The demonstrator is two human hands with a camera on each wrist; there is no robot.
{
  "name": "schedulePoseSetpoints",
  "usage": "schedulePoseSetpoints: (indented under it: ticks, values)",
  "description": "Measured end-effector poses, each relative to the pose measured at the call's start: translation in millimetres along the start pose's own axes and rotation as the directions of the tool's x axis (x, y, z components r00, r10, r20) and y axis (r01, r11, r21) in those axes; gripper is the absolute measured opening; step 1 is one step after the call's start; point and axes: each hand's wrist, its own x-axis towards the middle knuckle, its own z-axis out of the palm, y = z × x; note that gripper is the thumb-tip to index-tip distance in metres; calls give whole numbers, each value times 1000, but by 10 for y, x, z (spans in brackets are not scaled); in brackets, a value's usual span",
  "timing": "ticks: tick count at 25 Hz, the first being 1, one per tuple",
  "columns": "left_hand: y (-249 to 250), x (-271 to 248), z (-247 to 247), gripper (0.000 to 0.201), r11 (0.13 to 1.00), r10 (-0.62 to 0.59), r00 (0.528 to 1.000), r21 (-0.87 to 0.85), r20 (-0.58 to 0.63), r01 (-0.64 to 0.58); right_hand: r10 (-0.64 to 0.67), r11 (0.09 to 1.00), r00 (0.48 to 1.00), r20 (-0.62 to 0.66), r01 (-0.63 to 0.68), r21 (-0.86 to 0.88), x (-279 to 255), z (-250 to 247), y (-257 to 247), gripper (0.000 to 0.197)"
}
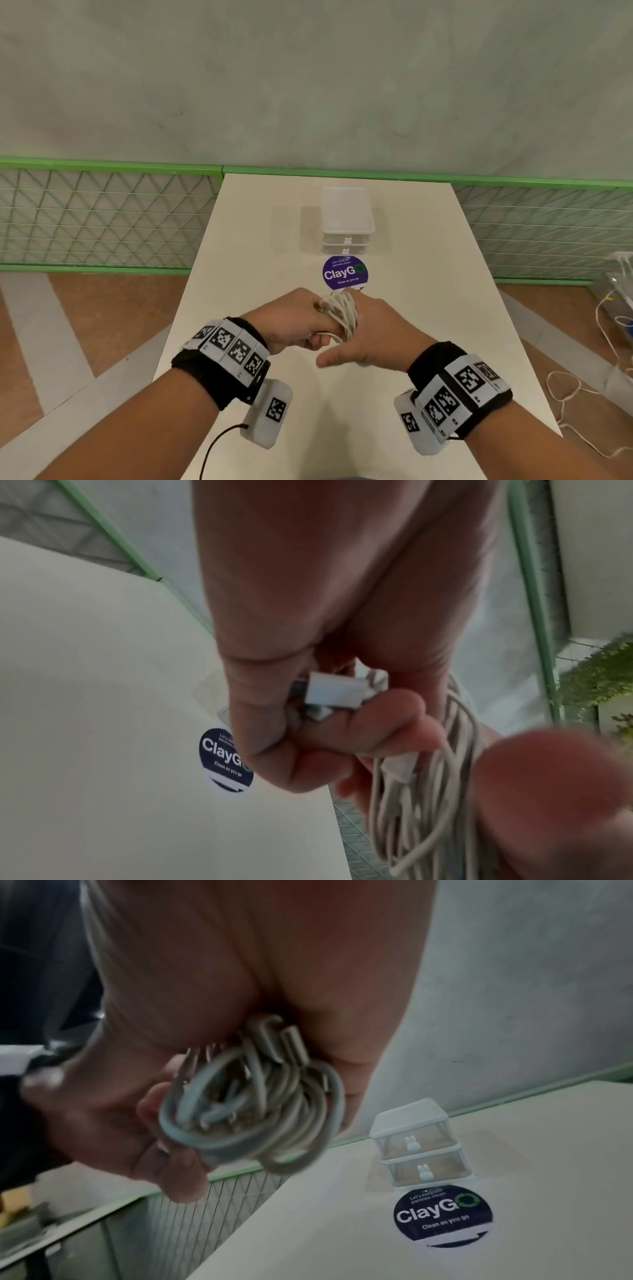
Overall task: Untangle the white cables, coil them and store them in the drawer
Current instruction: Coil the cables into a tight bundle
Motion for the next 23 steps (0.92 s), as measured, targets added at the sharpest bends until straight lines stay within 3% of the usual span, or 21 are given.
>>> schedulePoseSetpoints:
  ticks: [4, 8, 11, 14, 17, 20, 23]
  values:
    - [-102, 10, 40, 5, 997, -36, 998, -63, 43, 39, 16, 951, 1000, 22, -9, -308, 61, 144, 69, 43]
    - [-157, -22, -56, 11, 985, 2, 982, -171, 190, 31, 28, 972, 996, -87, -48, -232, 85, 224, 175, 24]
    - [-184, -47, -45, 18, 995, 44, 988, -95, 148, -30, 80, 974, 992, -96, -98, -205, 82, 313, 191, 26]
    - [-158, -52, 2, 15, 997, 64, 996, -45, 55, -62, -1, 936, 988, -152, -53, -349, 100, 318, 168, 15]
    - [-143, -12, 76, 23, 992, 38, 999, -116, -22, -40, -110, 865, 985, -136, 28, -501, 79, 296, 183, 21]
    - [-136, 1, 158, 25, 973, -15, 997, -230, 70, 31, -104, 815, 990, -94, 31, -579, 35, 348, 265, 59]
    - [-164, -13, 184, 19, 970, -67, 985, -220, 161, 102, -100, 727, 993, -57, 34, -686, -51, 464, 267, 78]
